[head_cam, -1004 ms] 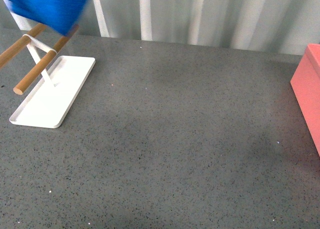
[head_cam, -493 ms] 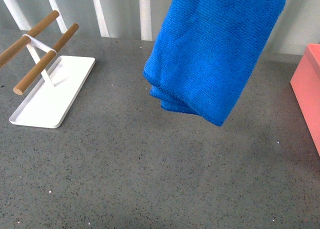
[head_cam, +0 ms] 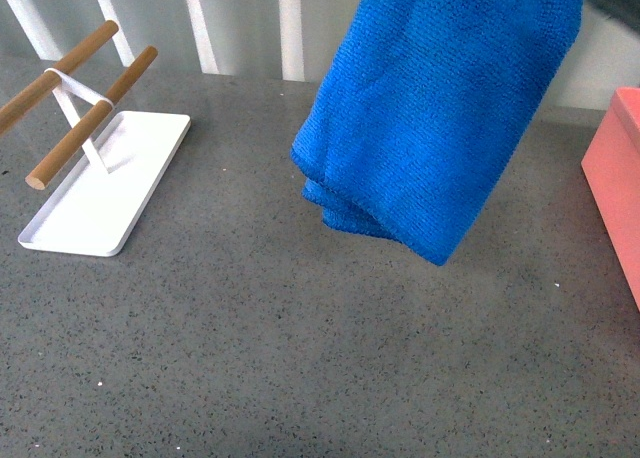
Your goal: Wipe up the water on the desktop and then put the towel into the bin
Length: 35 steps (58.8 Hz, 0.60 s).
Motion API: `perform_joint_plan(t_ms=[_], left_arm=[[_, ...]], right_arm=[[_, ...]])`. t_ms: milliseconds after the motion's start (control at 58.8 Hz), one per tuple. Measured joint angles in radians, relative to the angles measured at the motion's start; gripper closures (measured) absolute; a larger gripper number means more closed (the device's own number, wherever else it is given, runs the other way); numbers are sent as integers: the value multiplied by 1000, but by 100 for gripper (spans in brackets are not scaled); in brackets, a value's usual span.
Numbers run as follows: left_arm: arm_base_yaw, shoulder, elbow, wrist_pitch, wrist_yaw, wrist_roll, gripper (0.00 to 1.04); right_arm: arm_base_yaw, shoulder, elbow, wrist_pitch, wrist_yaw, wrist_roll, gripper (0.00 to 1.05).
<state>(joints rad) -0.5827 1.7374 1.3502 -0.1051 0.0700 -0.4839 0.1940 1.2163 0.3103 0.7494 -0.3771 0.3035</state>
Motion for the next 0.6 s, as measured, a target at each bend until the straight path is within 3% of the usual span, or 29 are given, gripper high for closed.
perform_joint_plan(t_ms=[119,340,595], left_arm=[[0,0,4,-4,1,-9,100],[5,1,27,-14,1,-26,100],[19,2,54,-31,17,-64,100]], right_arm=[[96,86,0,80,51,-62,7],[157,234,8,206,132,-196,7],[174,406,21,456,85,-338,7]])
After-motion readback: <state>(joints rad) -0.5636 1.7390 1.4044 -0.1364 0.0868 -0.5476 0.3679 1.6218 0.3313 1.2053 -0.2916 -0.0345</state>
